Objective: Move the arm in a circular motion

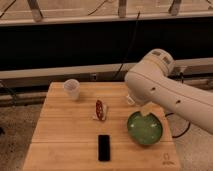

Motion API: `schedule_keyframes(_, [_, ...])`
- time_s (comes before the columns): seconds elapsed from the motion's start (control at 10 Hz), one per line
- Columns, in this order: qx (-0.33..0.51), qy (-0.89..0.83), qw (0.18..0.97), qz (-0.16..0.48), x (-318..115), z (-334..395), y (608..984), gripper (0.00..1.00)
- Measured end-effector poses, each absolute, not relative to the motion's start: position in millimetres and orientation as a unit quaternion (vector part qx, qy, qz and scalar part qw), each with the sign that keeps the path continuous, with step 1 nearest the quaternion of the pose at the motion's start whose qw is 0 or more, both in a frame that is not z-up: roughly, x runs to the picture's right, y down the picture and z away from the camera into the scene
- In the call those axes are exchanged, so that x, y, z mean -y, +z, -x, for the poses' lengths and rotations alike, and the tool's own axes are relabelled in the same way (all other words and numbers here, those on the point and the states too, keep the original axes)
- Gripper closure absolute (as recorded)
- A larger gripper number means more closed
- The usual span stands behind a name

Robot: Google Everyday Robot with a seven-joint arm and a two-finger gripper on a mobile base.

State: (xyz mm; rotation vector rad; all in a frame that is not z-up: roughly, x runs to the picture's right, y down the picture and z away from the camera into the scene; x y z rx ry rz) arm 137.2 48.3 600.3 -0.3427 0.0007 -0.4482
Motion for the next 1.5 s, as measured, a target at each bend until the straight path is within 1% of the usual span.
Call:
schedule_keyframes(0.5, [0.003,-0.241,0.956,0.165,-54.8,-148.2,592.7,0.20])
schedule_keyframes(0.8, [0.008,-0.262,0.952,0.158,-44.4,-142.9,597.7,0.20])
schedule_keyframes(1.2, [0.009,-0.272,0.950,0.155,-43.3,-146.6,593.3,0.20])
schedule_keyframes(1.5, [0.015,-0.295,0.943,0.153,-41.3,-149.5,605.7,0.20])
